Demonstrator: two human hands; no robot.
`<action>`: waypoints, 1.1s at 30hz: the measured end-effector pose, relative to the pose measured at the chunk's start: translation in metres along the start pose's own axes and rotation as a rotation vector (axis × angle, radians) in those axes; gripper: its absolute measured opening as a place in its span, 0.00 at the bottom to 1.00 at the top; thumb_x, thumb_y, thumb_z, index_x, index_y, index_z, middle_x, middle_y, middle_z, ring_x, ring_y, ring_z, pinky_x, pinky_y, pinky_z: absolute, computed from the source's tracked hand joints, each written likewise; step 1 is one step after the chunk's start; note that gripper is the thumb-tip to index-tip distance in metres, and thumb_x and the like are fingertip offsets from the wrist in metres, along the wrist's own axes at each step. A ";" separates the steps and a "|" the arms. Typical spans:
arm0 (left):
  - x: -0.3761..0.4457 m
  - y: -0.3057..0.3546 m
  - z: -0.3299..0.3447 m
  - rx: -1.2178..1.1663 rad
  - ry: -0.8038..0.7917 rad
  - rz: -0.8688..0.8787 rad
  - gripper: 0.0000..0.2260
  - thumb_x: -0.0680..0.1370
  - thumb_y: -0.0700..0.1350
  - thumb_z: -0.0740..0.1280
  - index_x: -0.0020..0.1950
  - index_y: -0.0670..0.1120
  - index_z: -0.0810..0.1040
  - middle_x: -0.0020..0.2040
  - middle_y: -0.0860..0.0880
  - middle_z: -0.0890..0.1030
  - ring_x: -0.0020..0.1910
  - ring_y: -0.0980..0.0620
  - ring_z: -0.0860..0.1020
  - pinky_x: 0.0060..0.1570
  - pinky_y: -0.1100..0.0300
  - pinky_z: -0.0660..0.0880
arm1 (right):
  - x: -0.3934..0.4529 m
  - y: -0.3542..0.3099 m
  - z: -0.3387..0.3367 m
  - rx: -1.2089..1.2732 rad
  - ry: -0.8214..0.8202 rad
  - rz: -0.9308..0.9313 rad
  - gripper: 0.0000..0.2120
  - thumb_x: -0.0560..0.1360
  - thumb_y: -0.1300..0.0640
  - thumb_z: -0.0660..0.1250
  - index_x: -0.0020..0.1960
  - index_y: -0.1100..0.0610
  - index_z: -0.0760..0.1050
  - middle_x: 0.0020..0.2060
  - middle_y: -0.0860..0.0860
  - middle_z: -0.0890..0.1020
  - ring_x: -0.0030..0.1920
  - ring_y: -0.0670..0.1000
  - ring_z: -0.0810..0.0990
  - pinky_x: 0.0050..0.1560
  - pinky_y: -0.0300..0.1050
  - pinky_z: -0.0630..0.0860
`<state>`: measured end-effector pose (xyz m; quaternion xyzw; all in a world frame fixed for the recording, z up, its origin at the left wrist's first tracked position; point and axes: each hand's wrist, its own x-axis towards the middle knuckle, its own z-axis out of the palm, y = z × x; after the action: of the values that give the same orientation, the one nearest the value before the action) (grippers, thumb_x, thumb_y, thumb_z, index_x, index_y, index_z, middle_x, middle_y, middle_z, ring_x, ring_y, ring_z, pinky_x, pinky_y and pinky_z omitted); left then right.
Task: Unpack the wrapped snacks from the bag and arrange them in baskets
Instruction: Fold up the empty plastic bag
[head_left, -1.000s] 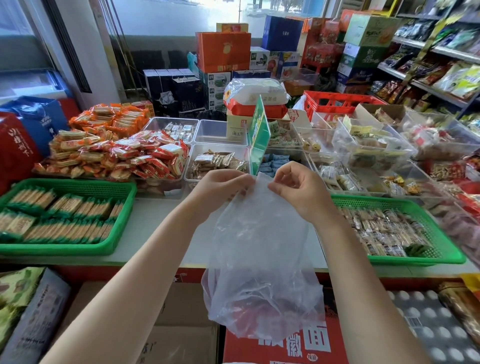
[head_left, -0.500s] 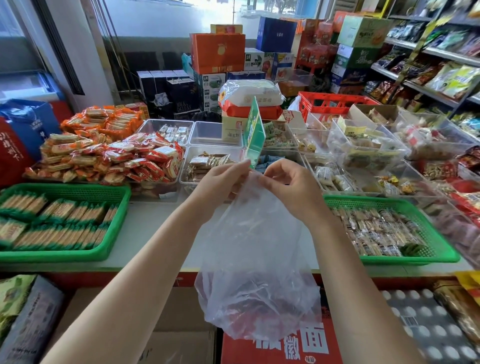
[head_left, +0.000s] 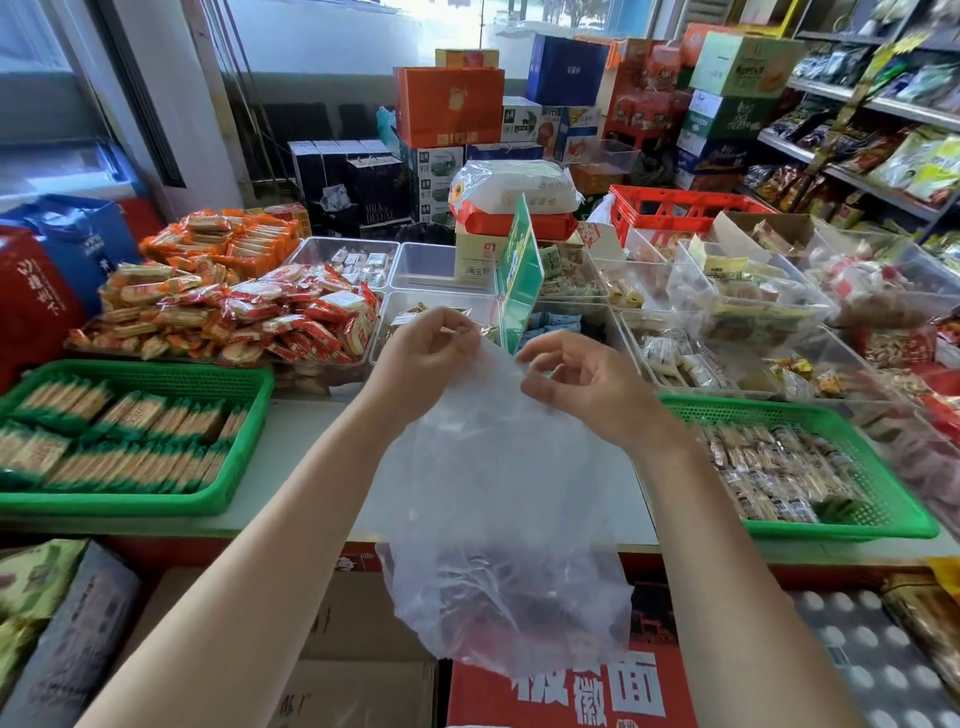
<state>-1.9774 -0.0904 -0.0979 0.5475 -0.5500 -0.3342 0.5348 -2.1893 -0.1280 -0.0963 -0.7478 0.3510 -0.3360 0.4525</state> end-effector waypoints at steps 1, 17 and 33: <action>0.000 -0.002 -0.003 -0.004 0.022 -0.004 0.07 0.81 0.40 0.66 0.46 0.50 0.79 0.40 0.53 0.82 0.39 0.54 0.77 0.40 0.63 0.72 | 0.002 0.000 0.001 -0.028 -0.027 0.010 0.14 0.74 0.52 0.75 0.55 0.39 0.78 0.43 0.44 0.79 0.38 0.47 0.74 0.44 0.42 0.76; -0.009 -0.049 -0.064 0.527 0.414 -0.070 0.13 0.78 0.43 0.65 0.63 0.43 0.74 0.57 0.46 0.78 0.57 0.45 0.75 0.60 0.51 0.69 | 0.026 0.010 0.031 -0.594 -0.082 0.165 0.29 0.67 0.41 0.79 0.33 0.54 0.61 0.29 0.48 0.66 0.30 0.47 0.63 0.30 0.41 0.57; 0.014 0.005 -0.032 0.706 -0.336 0.272 0.13 0.74 0.52 0.76 0.40 0.44 0.78 0.34 0.54 0.75 0.37 0.50 0.73 0.44 0.56 0.71 | 0.020 -0.019 0.029 -0.749 -0.063 0.075 0.28 0.63 0.33 0.77 0.37 0.51 0.66 0.33 0.48 0.72 0.34 0.49 0.69 0.35 0.48 0.64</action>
<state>-1.9455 -0.0954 -0.0833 0.5574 -0.7779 -0.1363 0.2561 -2.1507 -0.1249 -0.0856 -0.8581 0.4625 -0.1442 0.1705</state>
